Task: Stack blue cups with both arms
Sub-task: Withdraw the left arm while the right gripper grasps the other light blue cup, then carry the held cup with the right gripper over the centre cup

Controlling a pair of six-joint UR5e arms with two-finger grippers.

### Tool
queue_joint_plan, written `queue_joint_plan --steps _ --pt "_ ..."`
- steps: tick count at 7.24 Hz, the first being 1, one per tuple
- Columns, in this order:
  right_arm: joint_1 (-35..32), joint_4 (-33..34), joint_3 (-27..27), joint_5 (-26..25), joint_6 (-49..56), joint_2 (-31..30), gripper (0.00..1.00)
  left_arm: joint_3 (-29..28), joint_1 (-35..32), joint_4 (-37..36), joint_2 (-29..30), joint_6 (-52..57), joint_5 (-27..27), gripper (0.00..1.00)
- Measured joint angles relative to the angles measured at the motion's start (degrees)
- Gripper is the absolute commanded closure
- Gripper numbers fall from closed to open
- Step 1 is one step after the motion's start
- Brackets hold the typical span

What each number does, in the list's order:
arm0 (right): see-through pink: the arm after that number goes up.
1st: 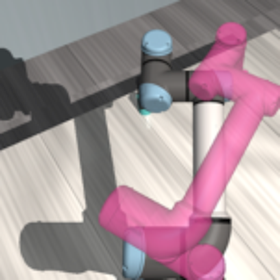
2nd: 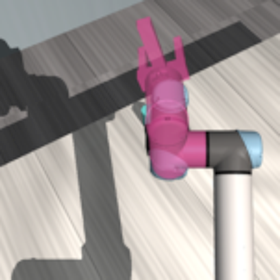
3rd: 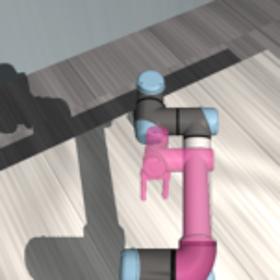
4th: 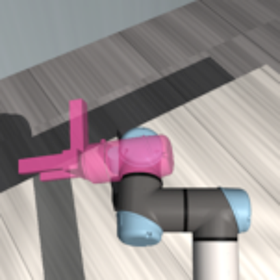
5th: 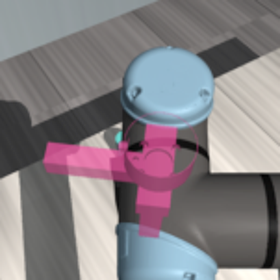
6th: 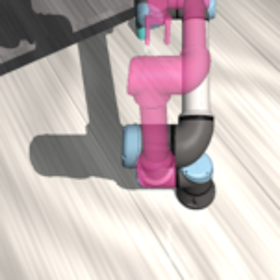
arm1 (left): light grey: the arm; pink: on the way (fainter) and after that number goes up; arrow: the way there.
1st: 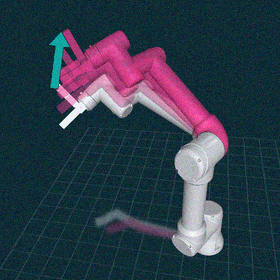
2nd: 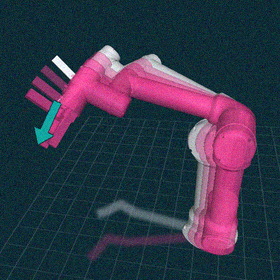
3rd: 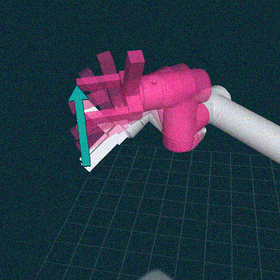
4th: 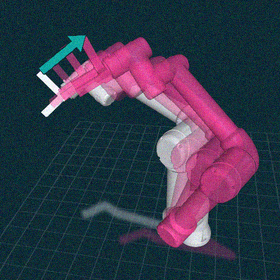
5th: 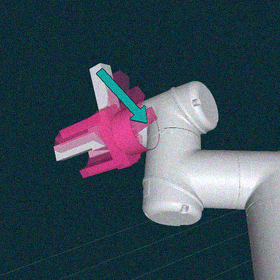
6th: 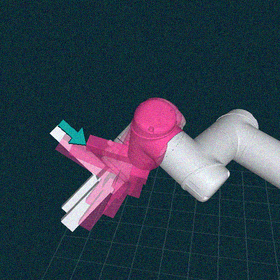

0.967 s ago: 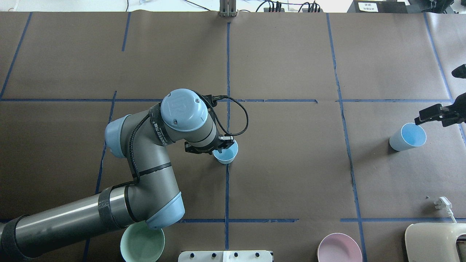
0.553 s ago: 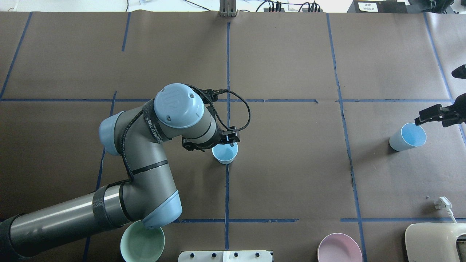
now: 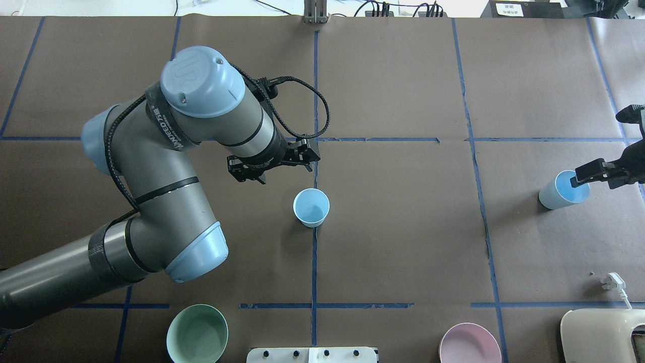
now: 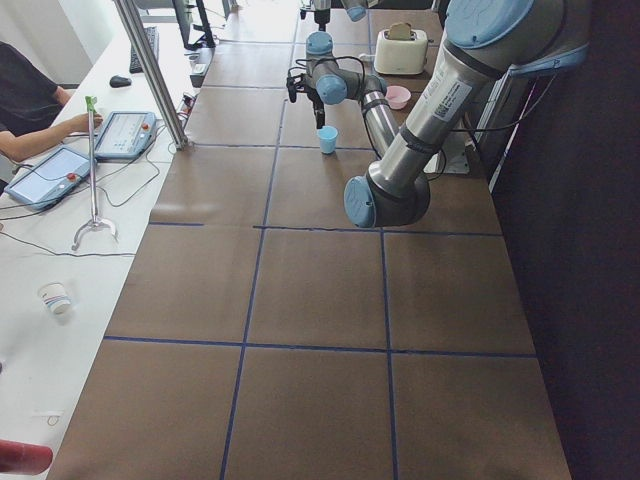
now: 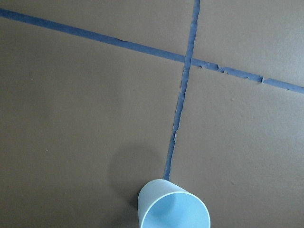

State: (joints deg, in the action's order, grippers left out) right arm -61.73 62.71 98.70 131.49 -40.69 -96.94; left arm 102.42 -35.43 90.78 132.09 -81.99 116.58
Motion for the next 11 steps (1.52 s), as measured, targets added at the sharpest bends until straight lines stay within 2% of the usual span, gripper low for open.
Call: queue_joint_plan --steps 1,2,4,6,7,9,11 --pt "0.6 0.1 -0.2 -0.1 0.0 -0.3 0.28 0.3 -1.5 -0.2 0.0 0.1 1.2 0.0" --pt "1.3 0.1 -0.5 -0.3 -0.1 -0.4 0.61 0.5 -3.0 -0.3 -0.2 0.2 2.3 0.0" --pt "2.6 0.1 -1.0 -1.5 -0.1 0.0 0.99 1.8 -5.1 -0.3 -2.5 2.1 3.5 0.0" --pt "3.0 0.1 -0.9 -1.6 0.0 0.4 1.0 4.8 -7.5 -0.3 -6.8 4.6 4.1 0.0" --pt "2.8 0.2 -0.2 -1.3 0.0 0.4 1.0 6.0 -10.2 -0.3 -9.3 6.7 6.0 0.0" --pt "-0.1 0.7 2.7 2.2 -0.3 0.7 1.0 8.7 -17.5 -0.3 -17.0 17.3 10.6 0.0" --pt "-2.9 1.9 5.5 7.0 -4.0 3.9 1.0 10.2 -23.7 -0.3 -26.8 32.7 11.7 0.0"
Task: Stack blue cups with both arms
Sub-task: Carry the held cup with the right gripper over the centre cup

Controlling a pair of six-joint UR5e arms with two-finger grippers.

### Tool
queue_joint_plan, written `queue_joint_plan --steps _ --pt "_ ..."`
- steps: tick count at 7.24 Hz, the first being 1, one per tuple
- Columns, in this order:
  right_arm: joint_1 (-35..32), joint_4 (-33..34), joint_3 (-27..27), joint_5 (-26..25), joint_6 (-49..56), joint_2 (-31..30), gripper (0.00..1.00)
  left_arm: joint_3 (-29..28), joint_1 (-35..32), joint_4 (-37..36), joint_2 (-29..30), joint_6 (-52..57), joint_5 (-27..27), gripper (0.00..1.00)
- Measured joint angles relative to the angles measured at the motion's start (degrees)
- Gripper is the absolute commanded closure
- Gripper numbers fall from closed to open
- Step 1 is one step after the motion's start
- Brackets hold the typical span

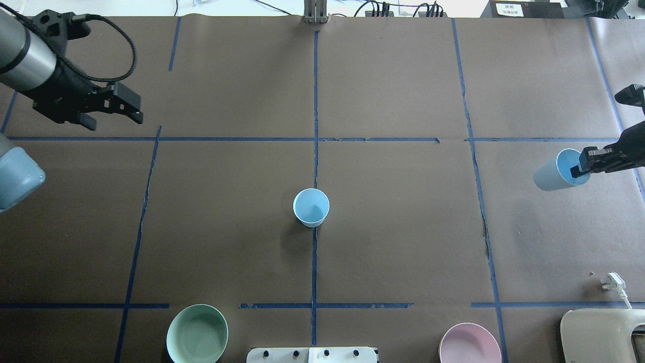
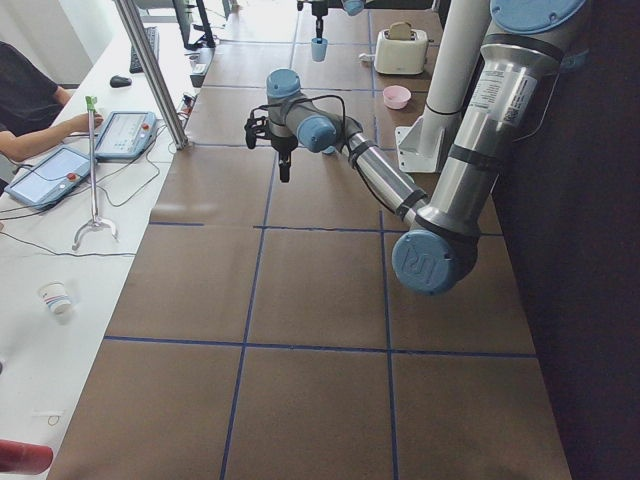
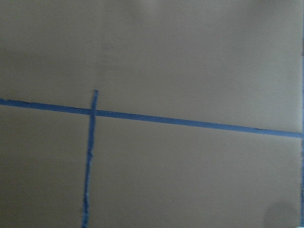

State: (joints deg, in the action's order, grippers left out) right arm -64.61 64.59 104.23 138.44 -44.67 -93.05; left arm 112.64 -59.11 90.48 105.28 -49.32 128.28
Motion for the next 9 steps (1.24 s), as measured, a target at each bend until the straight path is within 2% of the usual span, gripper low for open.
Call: queue_joint_plan --steps 2,4,6,8,9 --pt "0.3 7.7 4.7 0.5 -5.8 7.6 1.0 -0.7 -6.5 0.3 -8.8 19.9 0.2 0.0" --pt "5.3 19.5 8.2 -1.7 -14.4 19.6 1.0 -5.0 -13.4 0.7 -13.0 36.2 0.3 0.0" --pt "16.6 27.3 8.9 -10.7 -26.3 30.6 1.0 -10.7 -18.5 0.9 -13.9 46.5 0.4 0.0" --pt "28.3 32.0 7.9 -20.5 -33.7 37.5 1.0 -12.9 -20.3 0.9 -13.9 49.5 0.5 0.0" --pt "31.6 33.7 6.4 -23.1 -35.7 40.4 1.0 -13.2 -20.4 0.9 -14.0 49.8 0.5 0.0"
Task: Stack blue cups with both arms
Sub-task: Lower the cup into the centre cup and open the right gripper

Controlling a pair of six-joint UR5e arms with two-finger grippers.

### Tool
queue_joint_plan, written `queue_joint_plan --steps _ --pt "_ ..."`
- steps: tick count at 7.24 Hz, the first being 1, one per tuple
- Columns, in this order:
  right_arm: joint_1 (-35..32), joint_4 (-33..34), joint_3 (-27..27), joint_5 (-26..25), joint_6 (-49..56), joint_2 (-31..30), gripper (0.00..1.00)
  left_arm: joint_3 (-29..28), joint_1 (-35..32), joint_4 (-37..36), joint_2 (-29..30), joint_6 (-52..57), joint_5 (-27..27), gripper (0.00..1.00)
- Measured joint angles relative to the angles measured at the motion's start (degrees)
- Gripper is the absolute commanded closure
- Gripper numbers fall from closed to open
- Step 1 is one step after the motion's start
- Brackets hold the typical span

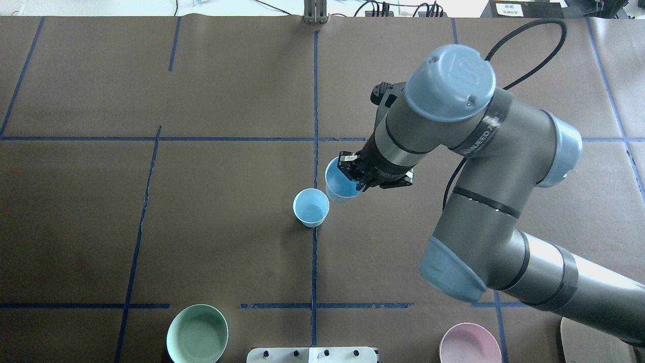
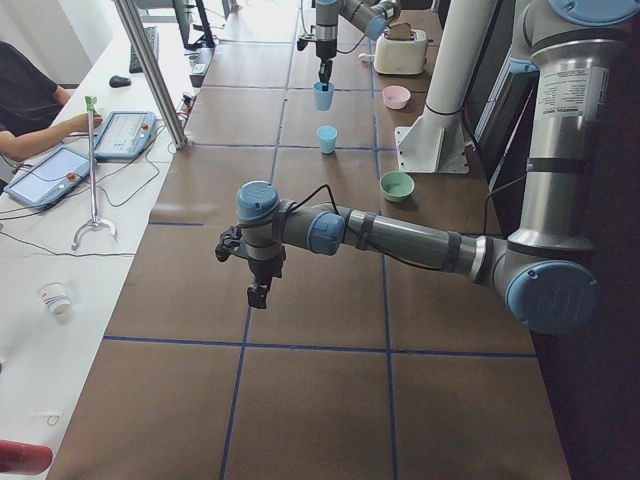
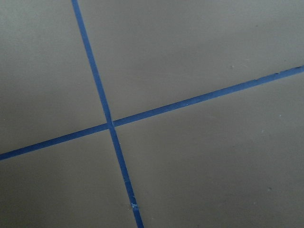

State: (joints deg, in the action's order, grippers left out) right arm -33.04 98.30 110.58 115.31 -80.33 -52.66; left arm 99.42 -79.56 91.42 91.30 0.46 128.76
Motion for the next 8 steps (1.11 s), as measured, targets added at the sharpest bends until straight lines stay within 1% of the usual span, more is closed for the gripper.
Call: queue_joint_plan --steps 1,3,5,6,7,8 --pt "2.0 0.9 -2.3 -1.5 -1.4 2.8 1.0 -0.3 -0.1 0.0 0.0 0.1 0.0 0.0" --pt "3.5 1.3 -7.3 -2.9 -2.3 6.6 1.0 -0.6 -0.3 0.1 -0.1 0.1 0.0 0.0" --pt "4.2 1.4 -9.3 -3.6 -2.4 7.3 0.97 -0.7 -0.5 0.0 -0.1 0.2 0.0 0.0" --pt "4.3 1.4 -9.5 -3.7 -2.4 7.3 0.64 -0.7 -0.6 0.0 0.0 0.2 0.0 0.0" --pt "4.3 1.4 -9.5 -3.7 -2.4 7.3 0.01 -0.7 -0.8 0.0 0.0 0.2 0.0 0.0" --pt "4.4 1.4 -9.4 -3.7 -2.3 7.2 0.0 -0.7 -0.9 0.0 0.1 0.1 0.0 0.0"
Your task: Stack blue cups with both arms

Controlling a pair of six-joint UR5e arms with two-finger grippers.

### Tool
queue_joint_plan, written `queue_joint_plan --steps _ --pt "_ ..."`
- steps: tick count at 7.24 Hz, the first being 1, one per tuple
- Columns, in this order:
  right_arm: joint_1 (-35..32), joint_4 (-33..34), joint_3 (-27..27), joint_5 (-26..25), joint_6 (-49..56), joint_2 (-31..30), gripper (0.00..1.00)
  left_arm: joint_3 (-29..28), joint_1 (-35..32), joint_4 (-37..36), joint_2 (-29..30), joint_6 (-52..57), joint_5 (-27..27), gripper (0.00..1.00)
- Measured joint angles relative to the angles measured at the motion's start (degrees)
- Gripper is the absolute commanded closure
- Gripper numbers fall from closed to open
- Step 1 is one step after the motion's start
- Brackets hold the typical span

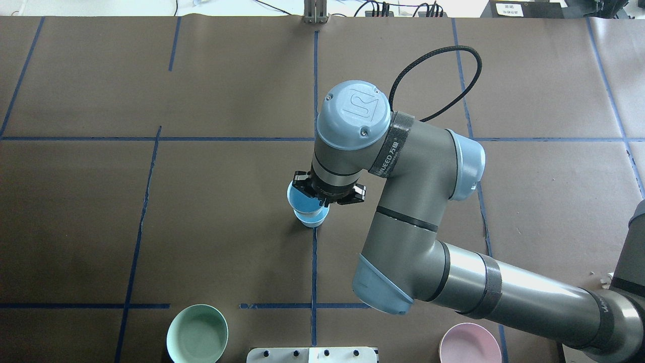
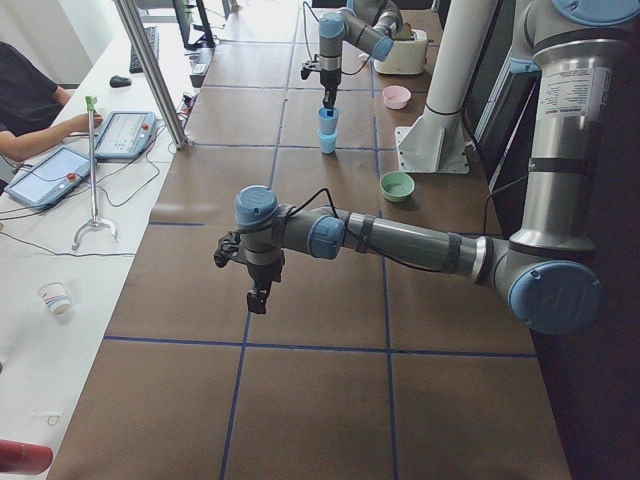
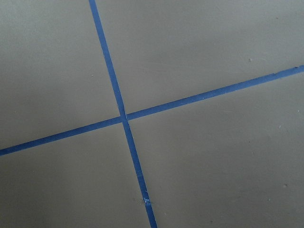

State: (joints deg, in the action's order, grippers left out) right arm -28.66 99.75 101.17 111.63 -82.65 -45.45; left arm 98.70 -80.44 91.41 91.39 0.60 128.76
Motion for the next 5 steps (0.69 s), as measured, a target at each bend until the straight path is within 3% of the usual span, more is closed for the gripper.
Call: queue_joint_plan --steps 3,5 --pt "-0.1 0.0 0.6 0.0 0.0 -0.4 0.0 0.0 -0.1 0.0 0.2 -0.1 0.0 0.0" --pt "-3.4 1.2 5.2 0.6 0.9 -2.5 0.0 -1.0 -1.0 -0.1 0.4 0.4 0.3 0.0"
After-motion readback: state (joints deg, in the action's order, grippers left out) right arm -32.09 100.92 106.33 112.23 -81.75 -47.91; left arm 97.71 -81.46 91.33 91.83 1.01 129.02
